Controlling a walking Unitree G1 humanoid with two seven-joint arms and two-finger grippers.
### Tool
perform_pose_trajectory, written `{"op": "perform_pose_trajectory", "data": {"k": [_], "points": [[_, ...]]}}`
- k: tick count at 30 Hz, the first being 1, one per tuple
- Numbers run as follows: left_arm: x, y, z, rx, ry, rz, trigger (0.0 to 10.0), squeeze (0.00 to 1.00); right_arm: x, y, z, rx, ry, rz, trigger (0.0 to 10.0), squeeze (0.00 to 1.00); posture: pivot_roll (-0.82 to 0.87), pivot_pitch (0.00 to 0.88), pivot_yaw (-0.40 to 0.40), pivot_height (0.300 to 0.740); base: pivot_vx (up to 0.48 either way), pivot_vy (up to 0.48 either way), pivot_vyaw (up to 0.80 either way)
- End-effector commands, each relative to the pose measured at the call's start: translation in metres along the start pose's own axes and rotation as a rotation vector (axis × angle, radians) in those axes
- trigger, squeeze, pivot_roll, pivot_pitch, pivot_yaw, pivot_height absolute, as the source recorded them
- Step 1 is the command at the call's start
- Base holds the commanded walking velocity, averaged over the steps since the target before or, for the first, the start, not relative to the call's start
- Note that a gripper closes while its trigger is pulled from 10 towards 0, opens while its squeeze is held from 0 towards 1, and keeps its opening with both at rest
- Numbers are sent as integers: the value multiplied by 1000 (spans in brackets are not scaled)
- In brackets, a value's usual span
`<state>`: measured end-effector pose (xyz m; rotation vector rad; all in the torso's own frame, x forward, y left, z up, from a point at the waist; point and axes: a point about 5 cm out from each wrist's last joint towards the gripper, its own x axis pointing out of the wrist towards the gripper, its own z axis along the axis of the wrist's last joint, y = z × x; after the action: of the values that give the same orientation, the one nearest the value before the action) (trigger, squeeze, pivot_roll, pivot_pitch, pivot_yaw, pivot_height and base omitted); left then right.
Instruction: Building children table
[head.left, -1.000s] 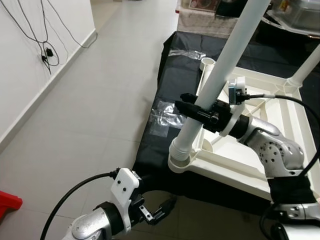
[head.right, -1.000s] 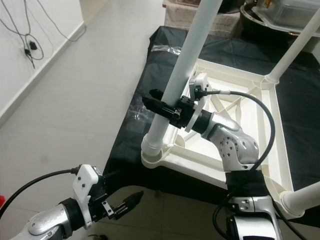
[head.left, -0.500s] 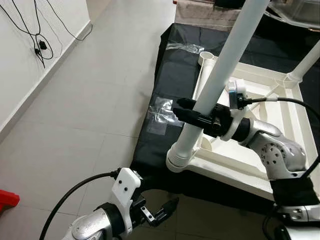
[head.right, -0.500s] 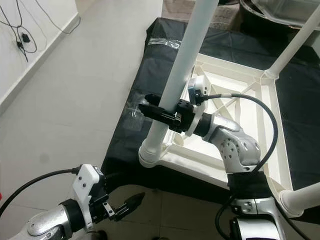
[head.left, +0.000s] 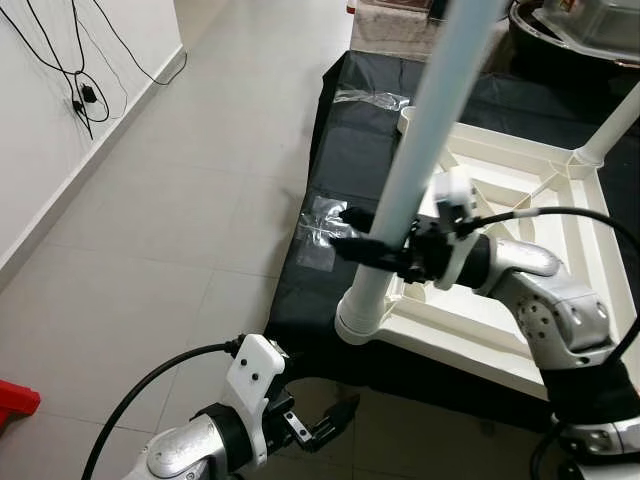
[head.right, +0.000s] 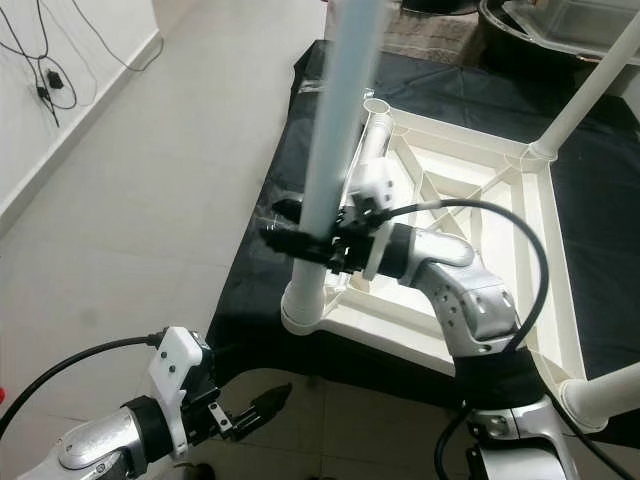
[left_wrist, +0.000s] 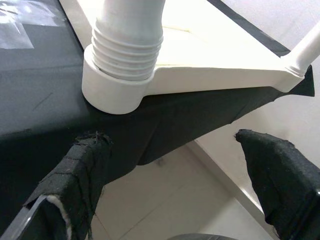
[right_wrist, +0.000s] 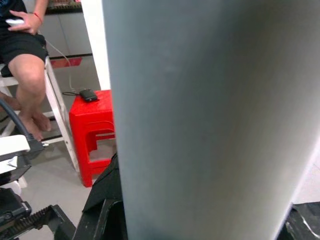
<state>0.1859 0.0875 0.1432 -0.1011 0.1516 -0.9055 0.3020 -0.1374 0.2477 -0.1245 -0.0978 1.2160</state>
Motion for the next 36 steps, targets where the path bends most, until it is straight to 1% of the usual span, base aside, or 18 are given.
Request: {"op": "perform_pose_trajectory", "data": {"k": [1, 3, 4, 5, 6, 7, 8, 10, 14, 18, 21, 23, 25, 26, 27, 33, 34, 36], "points": [[1, -2, -4, -9, 19, -6, 10000, 0, -11, -5, -36, 57, 190, -109, 10000, 0, 108, 196, -113, 740, 0, 0, 0], [2, -2, -5, -8, 19, -4, 10000, 0, -13, -9, -40, 57, 209, -157, 10000, 0, 109, 195, -115, 740, 0, 0, 0], [2, -1, -4, -5, 19, -2, 10000, 0, -16, -17, -47, 72, 225, -256, 10000, 0, 109, 195, -113, 740, 0, 0, 0], [2, -1, -4, -5, 19, -2, 10000, 0, -16, -17, -47, 72, 225, -256, 10000, 0, 109, 195, -113, 740, 0, 0, 0], [3, -1, -4, -2, 18, -1, 10000, 0, -19, -23, -51, 86, 233, -340, 10000, 0, 109, 195, -115, 740, 0, 0, 0], [3, -1, -4, -2, 18, -1, 10000, 0, -19, -23, -51, 86, 233, -340, 10000, 0, 109, 195, -115, 740, 0, 0, 0], [3, -1, -4, 0, 18, 1, 10000, 0, -24, -31, -55, 105, 221, -450, 10000, 0, 109, 195, -115, 740, 0, 0, 0], [3, -1, -4, 0, 18, 1, 10000, 0, -24, -31, -55, 105, 221, -450, 10000, 0, 109, 195, -115, 740, 0, 0, 0], [3, 0, -4, 3, 18, 4, 10000, 0, -44, -43, -60, 154, 141, -737, 10000, 0, 108, 195, -116, 740, 0, 0, 0], [3, 0, -4, 5, 18, 6, 10000, 0, -52, -42, -59, 152, 95, -833, 10000, 0, 110, 196, -112, 740, 0, 0, 0], [4, 2, -4, 6, 19, 7, 10000, 0, -59, -40, -59, 146, 67, -979, 10000, 0, 107, 194, -107, 740, 0, 0, 0], [4, 2, -4, 8, 19, 8, 10000, 0, -65, -39, -61, 156, 58, -1138, 10000, 0, 107, 194, -104, 740, 0, 0, 0], [5, 3, -4, 9, 19, 8, 10000, 0, -66, -38, -62, 164, 58, -1190, 10000, 0, 107, 194, -104, 740, 0, 0, 0], [5, 3, -4, 9, 19, 8, 10000, 0, -66, -38, -62, 164, 58, -1190, 10000, 0, 107, 194, -104, 740, 0, 0, 0], [5, 4, -4, 8, 19, 9, 10000, 0, -65, -33, -67, 185, 70, -1344, 10000, 0, 108, 193, -102, 740, 0, 0, 0], [6, 5, -4, 9, 18, 12, 10000, 0, -57, -30, -66, 216, 61, -1495, 10000, 0, 109, 194, -99, 740, 0, 0, 0], [6, 6, -4, 10, 18, 14, 10000, 0, -50, -31, -60, 212, 37, -1591, 10000, 0, 108, 195, -100, 740, 0, 0, 0], [6, 6, -4, 10, 18, 14, 10000, 0, -50, -31, -60, 212, 37, -1591, 10000, 0, 108, 195, -100, 740, 0, 0, 0]]}}
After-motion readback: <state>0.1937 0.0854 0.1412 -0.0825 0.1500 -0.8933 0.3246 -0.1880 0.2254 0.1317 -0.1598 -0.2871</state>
